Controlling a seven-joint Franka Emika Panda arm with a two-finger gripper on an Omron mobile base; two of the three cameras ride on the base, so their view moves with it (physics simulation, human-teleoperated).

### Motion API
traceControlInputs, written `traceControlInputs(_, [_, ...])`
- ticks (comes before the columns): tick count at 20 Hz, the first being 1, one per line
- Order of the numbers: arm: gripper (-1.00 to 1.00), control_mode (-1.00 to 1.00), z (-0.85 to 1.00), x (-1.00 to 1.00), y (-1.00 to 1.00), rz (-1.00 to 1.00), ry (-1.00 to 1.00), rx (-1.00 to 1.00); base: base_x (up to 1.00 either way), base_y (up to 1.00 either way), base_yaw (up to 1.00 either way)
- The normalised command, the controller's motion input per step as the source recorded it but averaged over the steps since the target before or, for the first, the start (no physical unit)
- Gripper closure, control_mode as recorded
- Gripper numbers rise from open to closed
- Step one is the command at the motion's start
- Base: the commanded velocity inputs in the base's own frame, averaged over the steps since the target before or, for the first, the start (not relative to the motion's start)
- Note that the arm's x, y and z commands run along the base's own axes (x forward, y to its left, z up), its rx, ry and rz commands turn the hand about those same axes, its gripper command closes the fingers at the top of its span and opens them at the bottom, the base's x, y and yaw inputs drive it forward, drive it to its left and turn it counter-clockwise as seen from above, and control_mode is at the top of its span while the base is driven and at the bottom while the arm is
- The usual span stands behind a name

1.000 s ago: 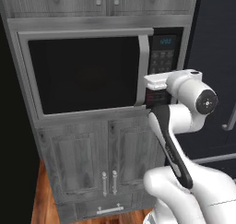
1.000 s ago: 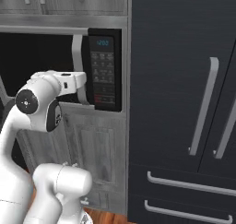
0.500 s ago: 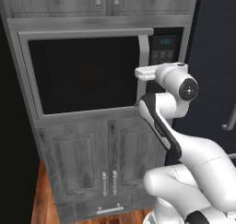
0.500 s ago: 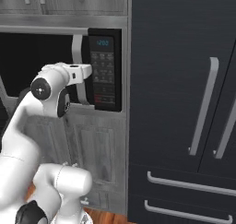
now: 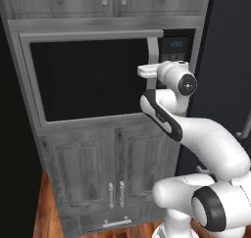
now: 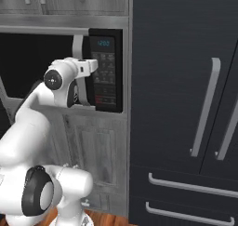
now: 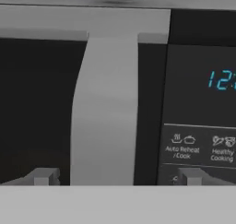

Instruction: The microwave is finished heating the shrimp and carrot. Take the bowl containing the food and place it on the dining counter.

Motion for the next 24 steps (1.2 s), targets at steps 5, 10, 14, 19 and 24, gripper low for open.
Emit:
traceControlInputs(5, [-1.00, -1.00, 0.00, 0.55, 0.00, 0.00, 0.03, 0.00, 0.00, 0.00, 0.00])
traceControlInputs(10, [-1.00, -1.00, 0.00, 0.58, 0.00, 0.00, 0.04, 0.00, 0.00, 0.00, 0.00])
traceControlInputs(14, [-1.00, -1.00, 0.00, 0.61, 0.00, 0.00, 0.04, 0.00, 0.00, 0.00, 0.00])
traceControlInputs(19, [1.00, -1.00, 0.00, 0.12, 0.00, 0.00, 0.00, 0.00, 0.00, 0.00, 0.00])
traceControlInputs(24, [1.00, -1.00, 0.00, -0.10, 0.00, 0.00, 0.00, 0.00, 0.00, 0.00, 0.00])
